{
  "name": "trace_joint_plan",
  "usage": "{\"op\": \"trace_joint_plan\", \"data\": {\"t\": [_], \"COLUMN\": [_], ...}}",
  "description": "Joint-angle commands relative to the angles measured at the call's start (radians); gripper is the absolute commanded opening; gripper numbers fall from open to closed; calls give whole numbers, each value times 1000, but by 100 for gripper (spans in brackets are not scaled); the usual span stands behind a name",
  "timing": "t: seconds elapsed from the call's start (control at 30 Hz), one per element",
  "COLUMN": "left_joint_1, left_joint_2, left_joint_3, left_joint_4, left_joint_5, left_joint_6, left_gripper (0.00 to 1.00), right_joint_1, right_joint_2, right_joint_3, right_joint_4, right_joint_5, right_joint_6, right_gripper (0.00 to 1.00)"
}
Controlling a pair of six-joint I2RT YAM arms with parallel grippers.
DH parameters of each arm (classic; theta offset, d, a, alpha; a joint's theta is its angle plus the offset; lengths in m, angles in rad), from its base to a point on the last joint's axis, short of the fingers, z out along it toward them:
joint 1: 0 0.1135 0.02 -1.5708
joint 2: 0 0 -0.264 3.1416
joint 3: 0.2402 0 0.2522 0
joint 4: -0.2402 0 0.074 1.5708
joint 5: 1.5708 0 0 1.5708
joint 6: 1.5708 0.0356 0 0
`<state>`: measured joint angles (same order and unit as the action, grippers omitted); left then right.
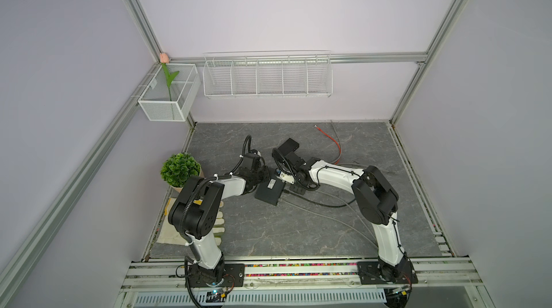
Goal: Insert the plug into the switch port
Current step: 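Align the grey plug with a free switch port using the right gripper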
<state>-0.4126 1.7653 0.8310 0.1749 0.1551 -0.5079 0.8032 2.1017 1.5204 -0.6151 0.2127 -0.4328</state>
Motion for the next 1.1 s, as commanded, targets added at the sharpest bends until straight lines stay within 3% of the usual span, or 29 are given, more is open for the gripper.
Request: {"op": "trace_joint_plan", "data": {"t": [0.0, 0.53, 1.07], "left_joint_1": [-11, -23, -44], "left_joint_2": [-11, -11, -17], "left_joint_3": [-19, -27, -49], "left_joint_4": [-8, 1, 20], "left_joint_5": [16, 18, 31], "left_joint_6": [-11, -13, -9], "left_gripper": [33, 33, 32], "right_joint_1": [17, 76, 88], "right_joint_2": [14, -33, -83], "right_joint_3": [27, 21, -32], "right_joint_4": [25, 79, 281], "right_joint_5": [-27, -12, 66], "right_joint_6": [21, 61, 79], "right_gripper": [7, 6, 7]}}
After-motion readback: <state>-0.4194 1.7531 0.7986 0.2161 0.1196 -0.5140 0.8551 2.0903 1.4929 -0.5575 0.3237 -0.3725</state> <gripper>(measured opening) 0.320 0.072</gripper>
